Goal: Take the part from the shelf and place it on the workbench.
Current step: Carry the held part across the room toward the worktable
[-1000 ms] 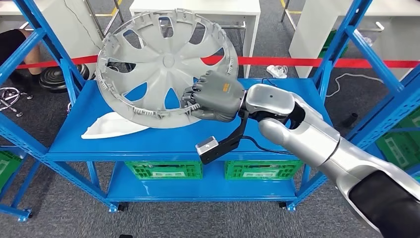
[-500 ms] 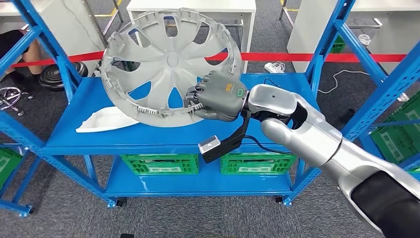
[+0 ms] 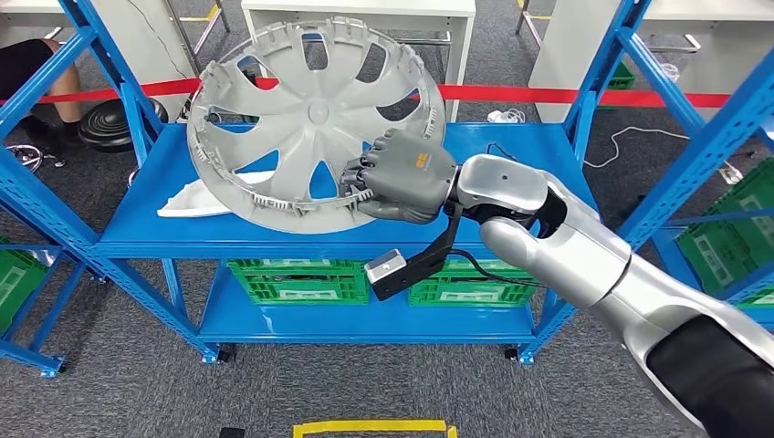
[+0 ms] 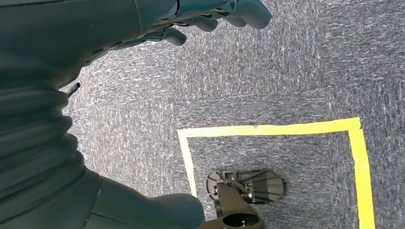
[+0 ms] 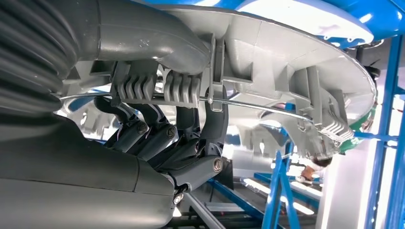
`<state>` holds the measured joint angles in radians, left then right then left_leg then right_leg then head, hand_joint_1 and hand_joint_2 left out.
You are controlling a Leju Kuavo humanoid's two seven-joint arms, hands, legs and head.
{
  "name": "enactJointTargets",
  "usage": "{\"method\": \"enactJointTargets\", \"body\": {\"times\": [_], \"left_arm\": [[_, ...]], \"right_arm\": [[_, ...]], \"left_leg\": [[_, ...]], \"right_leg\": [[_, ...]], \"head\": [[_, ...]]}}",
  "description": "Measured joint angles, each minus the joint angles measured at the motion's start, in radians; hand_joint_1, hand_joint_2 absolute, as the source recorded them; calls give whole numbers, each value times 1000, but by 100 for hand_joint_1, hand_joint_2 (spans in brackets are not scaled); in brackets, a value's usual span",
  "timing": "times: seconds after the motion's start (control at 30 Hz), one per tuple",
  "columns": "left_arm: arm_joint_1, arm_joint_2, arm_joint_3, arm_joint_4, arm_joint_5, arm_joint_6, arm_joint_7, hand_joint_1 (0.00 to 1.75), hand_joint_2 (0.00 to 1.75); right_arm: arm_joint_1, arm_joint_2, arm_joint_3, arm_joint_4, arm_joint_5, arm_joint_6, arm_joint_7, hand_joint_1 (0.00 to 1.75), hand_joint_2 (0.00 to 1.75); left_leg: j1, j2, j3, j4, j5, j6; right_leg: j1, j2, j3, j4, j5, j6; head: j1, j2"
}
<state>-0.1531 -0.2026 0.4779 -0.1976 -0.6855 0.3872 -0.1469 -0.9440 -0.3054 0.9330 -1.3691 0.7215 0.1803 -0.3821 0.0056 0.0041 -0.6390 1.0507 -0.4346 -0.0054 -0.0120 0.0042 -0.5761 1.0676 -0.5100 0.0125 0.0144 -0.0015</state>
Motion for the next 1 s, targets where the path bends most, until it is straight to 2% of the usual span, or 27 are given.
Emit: {"method": "enactJointTargets", "body": {"times": [0.1, 0.13, 0.17, 0.2, 0.27, 0.3, 0.33, 0.37, 0.4, 0.47, 0.5, 0.53, 0.6, 0.63, 0.67, 0.7, 0.77, 0.8, 0.83, 0.87, 0.9, 0.93, 0.97, 1.0], "left_arm": [[0, 1, 0, 0, 0, 0, 0, 0, 175], [1, 1, 1, 0, 1, 0, 0, 0, 175], [1, 1, 1, 0, 2, 0, 0, 0, 175], [1, 2, 2, 0, 3, 0, 0, 0, 175], [2, 2, 5, 0, 6, 0, 0, 0, 175], [2, 2, 6, 0, 6, 0, -1, 0, 175], [2, 2, 8, 0, 7, 0, -1, 0, 175], [2, 2, 10, 0, 8, 0, -2, 0, 175], [2, 2, 11, 0, 10, 0, -2, 0, 175], [1, 2, 13, -1, 12, 0, -3, 0, 175], [0, 2, 13, -1, 12, 1, -4, 0, 175], [0, 2, 13, -1, 12, 1, -4, 0, 175], [0, 2, 14, -1, 12, 2, -3, 0, 175], [0, 3, 14, -1, 12, 2, -3, 0, 175], [0, 3, 14, -1, 12, 2, -3, 0, 175], [0, 3, 14, -1, 12, 3, -3, 0, 175], [0, 2, 14, -1, 12, 3, -3, 0, 175], [0, 2, 14, -1, 12, 3, -3, 0, 175], [1, 2, 14, -1, 12, 3, -3, 0, 175], [1, 2, 14, -1, 12, 3, -3, 0, 175], [1, 2, 14, -1, 12, 3, -3, 0, 175], [0, 2, 14, -1, 12, 3, -3, 0, 175], [0, 1, 14, -1, 12, 3, -3, 0, 175], [0, 1, 14, -1, 12, 3, -3, 0, 175]], "right_arm": [[0, -1, 0, 0, 1, 1, 3, 175, 175], [0, -2, 0, 0, 1, 1, 5, 175, 175], [-1, -1, 0, 0, 1, 0, 5, 175, 175], [-2, -1, 0, 0, 1, 0, 5, 175, 175], [-3, -1, 0, 0, 1, 0, 4, 175, 175], [-2, -1, 0, 0, 1, 1, 3, 175, 175], [-2, -1, 0, 0, 1, 1, 3, 175, 175], [-2, -1, 0, 0, 1, 1, 3, 175, 175], [-2, -1, 0, 0, 1, 1, 4, 175, 175], [-3, -1, -1, 0, 1, 1, 5, 175, 175], [-3, -2, -1, 0, 1, 0, 5, 175, 175], [-3, -2, -2, 0, 0, 0, 5, 175, 175], [-3, -4, -3, 1, 0, -2, 4, 175, 175], [-2, -6, -3, 1, 0, -3, 3, 175, 175], [-2, -8, -3, 1, 0, -3, 2, 175, 175], [-2, -10, -4, 1, 0, -4, 1, 175, 175], [-1, -12, -4, 1, 0, -5, 0, 175, 175], [0, -12, -4, 1, 0, -6, 0, 175, 175], [1, -13, -4, 1, 0, -6, 0, 175, 175], [2, -14, -4, 1, 0, -6, 0, 175, 175], [2, -14, -4, 1, 0, -6, 0, 175, 175], [3, -15, -4, 1, 0, -7, 1, 175, 175], [4, -16, -6, 0, 1, -9, 2, 175, 175], [8, -20, -9, -1, 2, -13, 3, 175, 175]], "left_leg": [[0, -2, -10, 0, 12, -21], [1, -3, -17, 6, 3, -28], [2, -4, -27, 30, -22, -33], [3, -4, -42, 71, -61, -38], [4, -4, -74, 191, -144, -45], [4, -4, -81, 239, -164, -47], [4, -4, -75, 258, -164, -47], [4, -4, -52, 241, -148, -46], [4, -4, -14, 193, -124, -42], [1, -6, 78, 60, -101, -32], [-2, -7, 106, 14, -99, -26], [-5, -8, 118, -12, -101, -20], [-7, -8, 110, -20, -88, -6], [-6, -6, 106, -24, -79, 2], [-4, -4, 99, -27, -68, 10], [-1, -2, 91, -30, -56, 16], [-1, 0, 65, -29, -36, 23], [-1, 1, 52, -27, -27, 24], [-1, 1, 37, -24, -18, 23], [-1, 1, 24, -21, -10, 22], [-1, 1, 11, -17, -3, 20], [0, 1, 1, -12, 3, 17], [-2, 1, -9, -8, 9, 13], [-2, 0, -15, -5, 15, 7]], "right_leg": [[2, 2, -10, -13, 11, -24], [1, 1, -16, -15, 19, -33], [-1, 0, -22, -18, 28, -40], [-2, 0, -29, -20, 37, -46], [-1, -1, -47, -20, 51, -51], [0, -1, -57, -20, 59, -51], [0, -1, -67, -20, 67, -51], [1, 0, -76, -19, 75, -49], [2, 0, -85, -19, 83, -47], [3, -1, -97, -19, 98, -39], [3, -1, -100, -20, 105, -34], [3, -2, -102, -22, 113, -27], [3, -2, -104, -30, 128, -14], [2, -1, -109, -27, 123, -8], [1, -1, -118, -10, 100, -2], [1, 0, -134, 29, 61, 2], [1, -1, -173, 158, -35, 8], [1, -1, -186, 218, -61, 11], [1, -1, -185, 252, -65, 12], [0, -1, -167, 251, -50, 12], [0, -1, -130, 213, -25, 11], [0, -2, -80, 149, -7, 9], [2, -2, -31, 78, -3, 5], [5, -2, 5, 24, -6, -2]], "head": [[0, 0], [-1, 0], [-2, 0], [-2, 0], [-3, 0], [-3, 0], [-3, 0], [-3, 0], [-3, 0], [-2, 0], [-2, 0], [-3, 0], [-4, 0], [-5, 0], [-4, 0], [-4, 0], [-3, 0], [-3, 0], [-3, 0], [-3, 0], [-3, 0], [-3, 0], [-3, 0], [-3, 0]]}}
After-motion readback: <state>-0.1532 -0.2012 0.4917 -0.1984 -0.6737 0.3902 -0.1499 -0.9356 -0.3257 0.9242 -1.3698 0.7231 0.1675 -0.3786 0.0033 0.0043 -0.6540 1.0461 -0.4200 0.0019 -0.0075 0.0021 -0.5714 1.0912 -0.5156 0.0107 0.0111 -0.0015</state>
